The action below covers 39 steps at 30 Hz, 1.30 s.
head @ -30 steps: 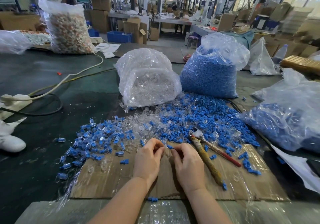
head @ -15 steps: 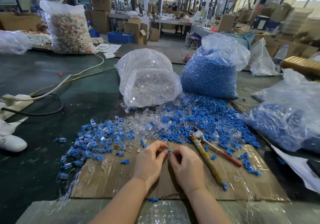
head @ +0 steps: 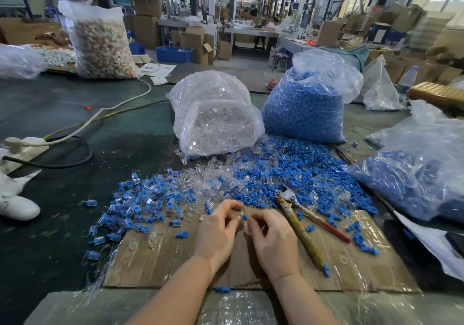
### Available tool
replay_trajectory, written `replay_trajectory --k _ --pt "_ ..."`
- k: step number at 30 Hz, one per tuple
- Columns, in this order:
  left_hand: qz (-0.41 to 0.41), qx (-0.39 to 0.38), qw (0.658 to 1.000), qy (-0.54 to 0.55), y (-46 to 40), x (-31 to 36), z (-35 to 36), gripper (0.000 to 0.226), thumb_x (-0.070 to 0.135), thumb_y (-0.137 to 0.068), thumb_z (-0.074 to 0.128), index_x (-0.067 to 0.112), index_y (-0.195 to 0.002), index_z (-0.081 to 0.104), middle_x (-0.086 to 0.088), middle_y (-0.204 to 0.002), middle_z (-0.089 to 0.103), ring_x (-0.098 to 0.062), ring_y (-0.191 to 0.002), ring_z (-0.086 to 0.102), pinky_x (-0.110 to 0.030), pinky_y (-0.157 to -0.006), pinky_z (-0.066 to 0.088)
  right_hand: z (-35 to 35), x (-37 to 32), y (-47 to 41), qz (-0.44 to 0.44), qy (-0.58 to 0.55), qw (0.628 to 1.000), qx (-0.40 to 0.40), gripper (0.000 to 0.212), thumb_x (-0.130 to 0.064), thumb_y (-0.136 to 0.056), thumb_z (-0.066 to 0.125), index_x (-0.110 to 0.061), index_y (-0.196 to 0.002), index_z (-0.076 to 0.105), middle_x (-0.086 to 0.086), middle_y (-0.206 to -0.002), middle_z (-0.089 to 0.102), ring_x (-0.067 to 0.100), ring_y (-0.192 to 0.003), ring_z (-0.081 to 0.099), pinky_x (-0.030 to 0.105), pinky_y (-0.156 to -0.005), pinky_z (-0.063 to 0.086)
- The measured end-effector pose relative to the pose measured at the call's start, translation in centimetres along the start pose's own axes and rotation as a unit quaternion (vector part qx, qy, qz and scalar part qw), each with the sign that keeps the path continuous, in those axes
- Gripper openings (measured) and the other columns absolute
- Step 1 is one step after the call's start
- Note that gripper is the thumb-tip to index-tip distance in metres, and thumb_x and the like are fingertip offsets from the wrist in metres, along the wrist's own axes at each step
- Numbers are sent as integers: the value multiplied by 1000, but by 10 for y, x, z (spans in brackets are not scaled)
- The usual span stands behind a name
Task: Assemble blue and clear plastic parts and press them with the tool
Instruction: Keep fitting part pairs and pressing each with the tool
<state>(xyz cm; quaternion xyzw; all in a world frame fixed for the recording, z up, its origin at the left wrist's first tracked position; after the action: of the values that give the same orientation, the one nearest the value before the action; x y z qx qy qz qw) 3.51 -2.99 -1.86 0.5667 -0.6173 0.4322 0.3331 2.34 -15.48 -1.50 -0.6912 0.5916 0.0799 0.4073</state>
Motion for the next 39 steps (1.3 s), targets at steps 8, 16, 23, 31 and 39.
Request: replay_trajectory --k 8,16,23,31,39 --pt "7 -5 1000 6 0 2 -2 22 13 -91 55 35 -90 58 14 -83 64 4 -76 60 -9 -68 48 -2 -3 1 -33 -14 999 -9 20 -13 -84 68 -17 -104 69 -7 -90 61 11 -81 56 24 -75 49" --pt "8 -1 1000 0 0 4 -1 24 15 -90 57 38 -84 57 13 -77 65 7 -73 58 -7 -65 46 -3 -3 0 -38 -22 999 -21 22 -11 -83 67 -19 -104 71 -5 -91 62 13 -88 58 31 -79 51" --pt "-21 6 1000 22 -2 6 -1 16 12 -88 61 27 -84 60 7 -77 64 -1 -71 58 -6 -63 44 -5 -1 -4 -47 36 998 29 26 -10 -73 77 -11 -98 70 0 -90 62 20 -86 57 35 -80 47" --pt "-43 9 999 19 -3 6 -1 17 13 -88 60 29 -84 57 6 -79 63 -2 -74 57 -5 -63 43 -36 32 -17 235 347 903 -97 64 -57 -93 28 -20 -145 23 10 -146 35 28 -135 30 49 -112 19" --pt "-83 21 994 70 -7 10 -5 11 13 -88 59 24 -88 59 0 -83 65 -13 -80 62 -11 -63 48 -43 38 -22 209 410 873 -162 63 -57 -94 25 -21 -146 17 7 -143 37 29 -129 37 51 -109 22"
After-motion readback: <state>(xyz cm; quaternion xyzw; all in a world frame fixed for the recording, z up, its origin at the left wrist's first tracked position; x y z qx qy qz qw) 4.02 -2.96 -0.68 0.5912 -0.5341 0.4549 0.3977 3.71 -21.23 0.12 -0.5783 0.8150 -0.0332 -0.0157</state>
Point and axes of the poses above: each hand's wrist, its own y-axis away from the middle knuckle, its own z-axis out of the palm, x = y × z, the point moved 1 cm from there along -y, towards the middle knuckle
